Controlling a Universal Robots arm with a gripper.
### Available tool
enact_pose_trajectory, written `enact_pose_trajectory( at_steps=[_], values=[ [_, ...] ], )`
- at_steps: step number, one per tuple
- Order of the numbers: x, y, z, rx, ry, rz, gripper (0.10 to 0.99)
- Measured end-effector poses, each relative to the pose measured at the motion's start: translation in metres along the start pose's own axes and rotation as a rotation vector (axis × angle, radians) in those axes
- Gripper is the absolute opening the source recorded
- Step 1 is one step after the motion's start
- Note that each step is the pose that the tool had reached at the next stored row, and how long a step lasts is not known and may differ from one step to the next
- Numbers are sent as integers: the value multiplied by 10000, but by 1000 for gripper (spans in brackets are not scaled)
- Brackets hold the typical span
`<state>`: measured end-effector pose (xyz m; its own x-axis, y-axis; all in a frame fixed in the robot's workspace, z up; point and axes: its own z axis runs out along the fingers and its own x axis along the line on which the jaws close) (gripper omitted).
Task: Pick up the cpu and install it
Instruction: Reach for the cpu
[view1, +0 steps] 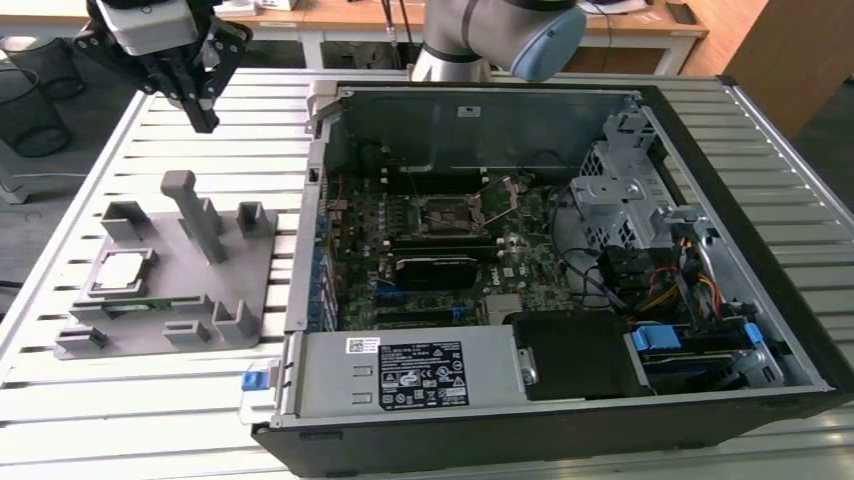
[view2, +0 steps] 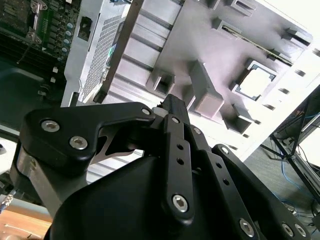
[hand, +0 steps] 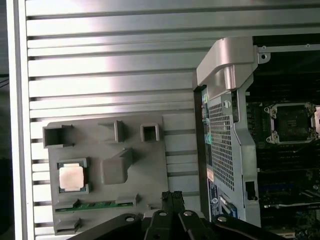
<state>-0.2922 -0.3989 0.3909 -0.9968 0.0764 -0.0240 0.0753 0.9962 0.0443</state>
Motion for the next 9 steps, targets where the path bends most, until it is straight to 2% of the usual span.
enact_pose_trajectory(
  at_steps=[9],
  values=[
    [165, -13, -1, 0, 0, -1, 106]
  ],
)
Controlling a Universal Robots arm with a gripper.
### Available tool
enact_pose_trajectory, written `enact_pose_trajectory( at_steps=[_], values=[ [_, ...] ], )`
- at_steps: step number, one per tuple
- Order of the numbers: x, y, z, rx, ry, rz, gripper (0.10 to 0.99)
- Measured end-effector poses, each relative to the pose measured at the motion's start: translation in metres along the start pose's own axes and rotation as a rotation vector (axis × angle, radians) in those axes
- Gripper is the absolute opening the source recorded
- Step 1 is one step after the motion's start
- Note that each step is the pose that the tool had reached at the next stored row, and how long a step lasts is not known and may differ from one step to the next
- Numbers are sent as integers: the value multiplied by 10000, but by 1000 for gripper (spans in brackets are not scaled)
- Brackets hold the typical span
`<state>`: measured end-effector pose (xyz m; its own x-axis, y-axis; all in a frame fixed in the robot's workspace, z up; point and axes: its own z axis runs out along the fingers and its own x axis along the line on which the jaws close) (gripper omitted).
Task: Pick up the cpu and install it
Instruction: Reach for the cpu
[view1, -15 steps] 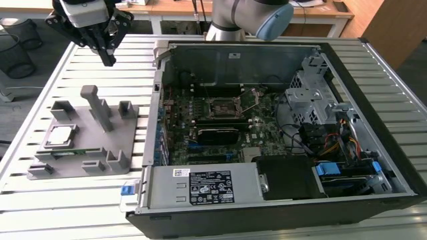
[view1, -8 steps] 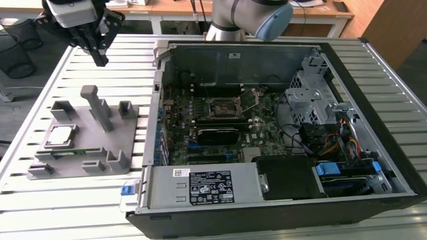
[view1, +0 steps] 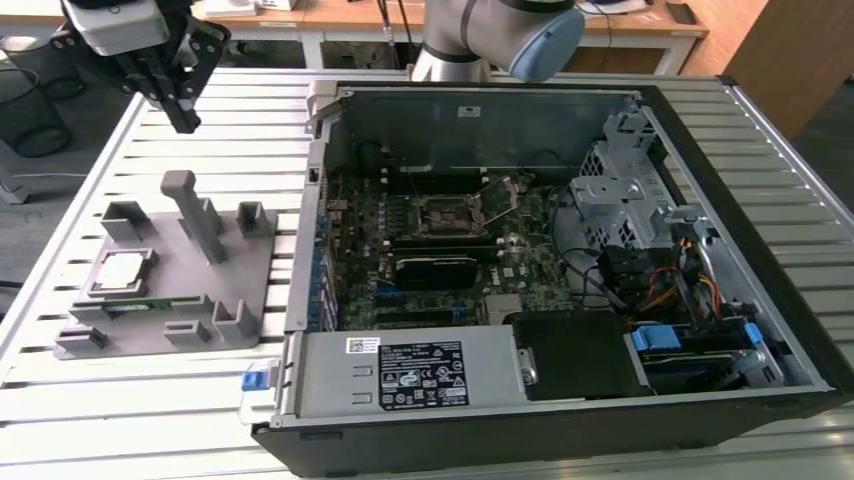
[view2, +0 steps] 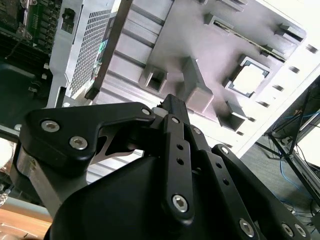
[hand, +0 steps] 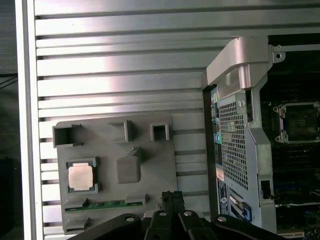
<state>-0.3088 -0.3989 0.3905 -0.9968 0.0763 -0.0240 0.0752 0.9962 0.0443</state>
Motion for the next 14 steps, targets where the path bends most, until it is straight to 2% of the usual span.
enact_pose_trajectory(
  at_steps=[4, 14],
  values=[
    [57, -4, 0, 0, 0, 0, 106],
    [141, -13, 1, 0, 1, 0, 106]
  ],
)
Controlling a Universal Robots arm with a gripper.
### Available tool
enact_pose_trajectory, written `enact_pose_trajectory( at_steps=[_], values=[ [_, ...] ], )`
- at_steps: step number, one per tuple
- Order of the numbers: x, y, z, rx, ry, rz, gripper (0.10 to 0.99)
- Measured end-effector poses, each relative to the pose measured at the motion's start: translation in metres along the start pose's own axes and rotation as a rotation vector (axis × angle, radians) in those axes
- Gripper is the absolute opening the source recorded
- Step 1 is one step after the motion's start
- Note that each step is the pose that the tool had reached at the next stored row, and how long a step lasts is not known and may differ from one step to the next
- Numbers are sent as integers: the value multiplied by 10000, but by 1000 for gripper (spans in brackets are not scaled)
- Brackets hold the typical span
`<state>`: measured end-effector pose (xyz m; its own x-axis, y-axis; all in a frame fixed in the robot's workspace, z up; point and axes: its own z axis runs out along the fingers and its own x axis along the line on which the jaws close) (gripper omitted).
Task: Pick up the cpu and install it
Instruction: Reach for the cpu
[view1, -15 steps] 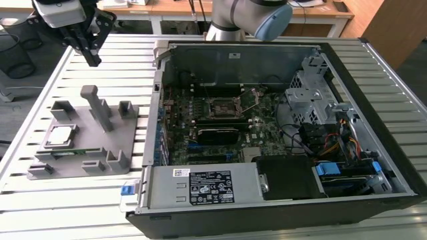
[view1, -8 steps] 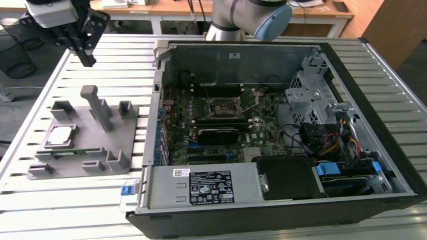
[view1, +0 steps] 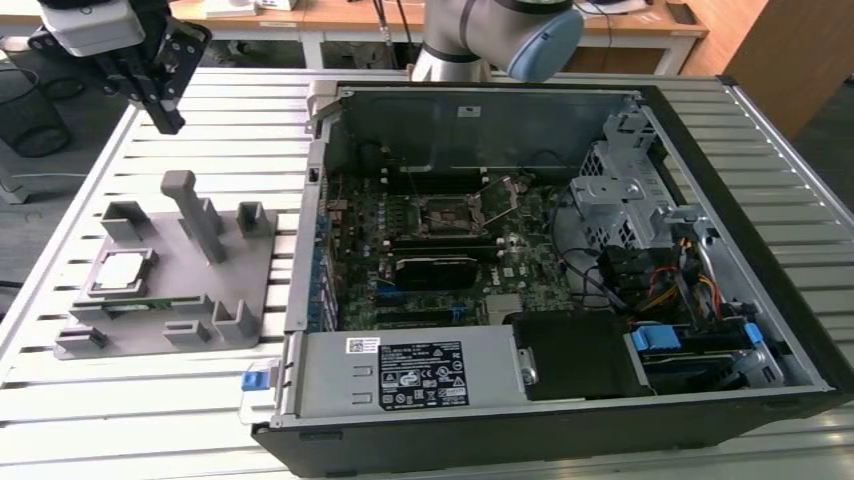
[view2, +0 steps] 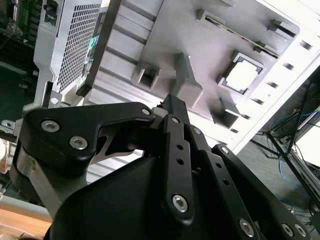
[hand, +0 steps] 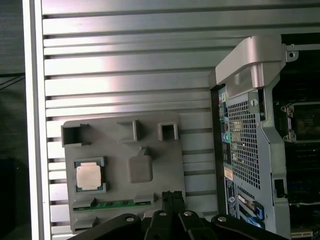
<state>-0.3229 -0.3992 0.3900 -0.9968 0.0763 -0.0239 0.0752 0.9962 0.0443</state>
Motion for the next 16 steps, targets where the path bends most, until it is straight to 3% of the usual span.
enact_pose_trajectory(
  at_steps=[16],
  values=[
    [160, -12, 2, 0, 0, 0, 106]
  ],
)
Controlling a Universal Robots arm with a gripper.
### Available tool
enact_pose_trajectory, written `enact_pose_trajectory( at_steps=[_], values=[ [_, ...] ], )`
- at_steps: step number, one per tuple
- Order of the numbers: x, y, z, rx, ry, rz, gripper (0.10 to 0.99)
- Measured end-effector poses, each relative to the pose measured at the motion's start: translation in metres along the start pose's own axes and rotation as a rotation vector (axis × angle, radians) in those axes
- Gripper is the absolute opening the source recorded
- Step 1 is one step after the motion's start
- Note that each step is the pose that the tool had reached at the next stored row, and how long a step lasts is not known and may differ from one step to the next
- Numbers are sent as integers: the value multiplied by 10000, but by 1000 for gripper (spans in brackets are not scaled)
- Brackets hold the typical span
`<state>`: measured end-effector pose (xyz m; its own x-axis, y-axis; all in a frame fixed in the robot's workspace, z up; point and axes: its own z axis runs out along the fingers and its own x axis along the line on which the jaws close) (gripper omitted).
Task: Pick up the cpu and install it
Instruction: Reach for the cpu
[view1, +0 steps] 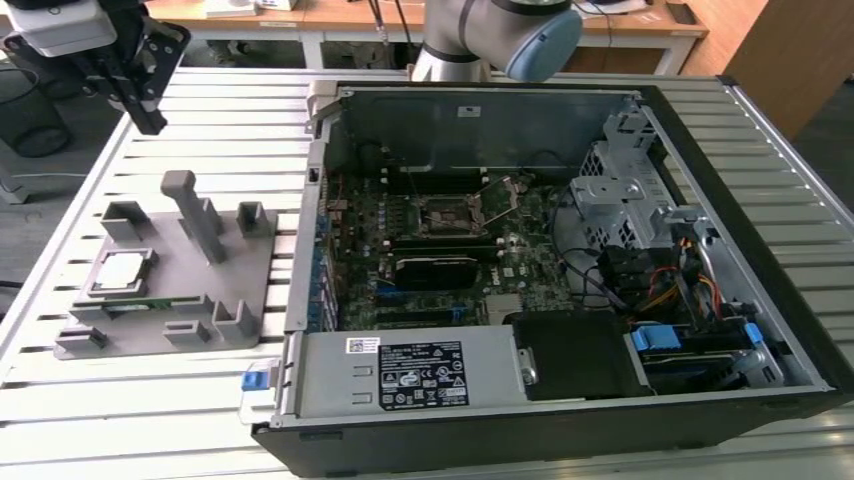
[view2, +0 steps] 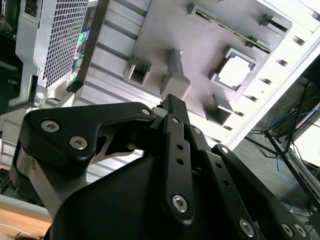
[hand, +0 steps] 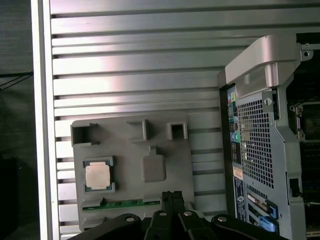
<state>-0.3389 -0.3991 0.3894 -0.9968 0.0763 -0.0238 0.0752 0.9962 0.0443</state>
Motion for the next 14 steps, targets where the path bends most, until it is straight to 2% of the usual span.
enact_pose_trajectory(
  at_steps=[14],
  values=[
    [134, -11, 7, 1, 8, 0, 106]
  ],
)
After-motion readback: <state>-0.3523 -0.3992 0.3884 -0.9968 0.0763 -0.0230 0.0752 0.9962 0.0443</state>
